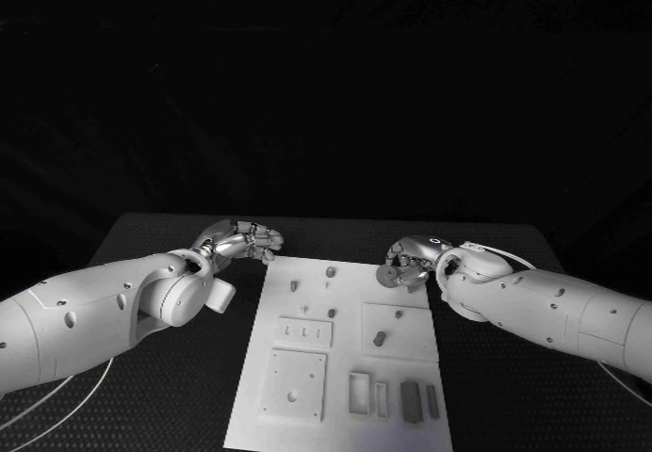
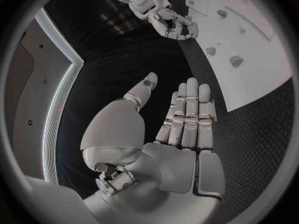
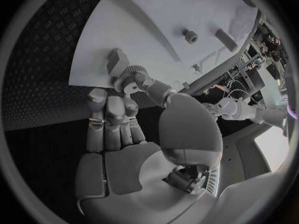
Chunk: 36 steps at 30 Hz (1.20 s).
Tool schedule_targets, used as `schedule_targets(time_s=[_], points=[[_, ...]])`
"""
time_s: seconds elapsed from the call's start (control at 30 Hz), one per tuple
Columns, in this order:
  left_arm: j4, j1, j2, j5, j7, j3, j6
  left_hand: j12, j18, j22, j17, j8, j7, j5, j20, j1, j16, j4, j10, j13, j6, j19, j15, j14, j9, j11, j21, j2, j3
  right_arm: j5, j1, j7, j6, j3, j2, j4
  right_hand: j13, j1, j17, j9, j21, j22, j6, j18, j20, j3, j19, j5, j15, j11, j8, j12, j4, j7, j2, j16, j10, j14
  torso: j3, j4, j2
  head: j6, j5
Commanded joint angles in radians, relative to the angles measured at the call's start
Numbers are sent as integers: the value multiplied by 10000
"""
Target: Assemble the parts on the task board
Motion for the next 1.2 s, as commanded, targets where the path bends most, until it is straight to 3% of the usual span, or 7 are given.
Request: schedule_targets(time_s=[0.03,0.33,0.53,0.83,1.2], points=[[109,5,-24,56,60,9,118,-48,144,142,15,-61,-20,-13,-53,-99,11,27,30,14,0,-44,0,40,9,-19,62,19,14,-323,-144,70,235,-63,37,-3,21,42,13,-26,51,201,116,619,8,-14,-50,69,17,-186,-32,-53,-82,138,15,-35,-545,-60,2,-1,11,-19,6],[156,5,-54,56,50,9,107,-49,141,141,17,-62,-19,-14,-54,-100,10,26,32,17,2,-45,0,39,12,-19,62,18,15,-1084,-308,32,-87,-63,139,-90,70,-93,33,-30,108,176,197,619,50,-60,-41,-359,19,-187,-1,-92,-53,136,-88,-43,-502,-36,5,16,6,-65,38],[174,5,-62,131,30,9,123,-51,139,141,19,-64,-17,-14,-54,-102,9,26,33,18,2,-45,0,39,13,-18,62,19,16,-1483,-411,93,-241,-63,141,-94,85,20,31,-12,116,163,336,619,43,64,-41,-389,14,-194,63,-129,-49,128,-94,-63,-470,-15,5,4,10,-80,33],[173,6,-61,131,33,10,131,-55,137,140,22,-67,-16,-14,-55,-104,8,27,33,20,1,-45,0,38,15,-18,62,20,18,-1449,-415,113,-326,-63,176,-72,118,-365,40,-3,149,145,555,619,59,86,29,-903,18,-192,136,-199,461,129,-423,-78,-372,57,-17,4,-12,-116,25],[180,6,-70,131,31,10,100,-56,135,140,25,-67,-18,-13,-57,-105,8,28,36,23,5,-45,-1,38,18,-19,62,26,22,-1346,-414,-37,-1153,-62,124,79,144,-511,155,74,180,138,972,619,20,66,91,-878,-97,-318,315,-256,772,-6,-343,34,-243,191,-21,20,-17,-95,-19]])
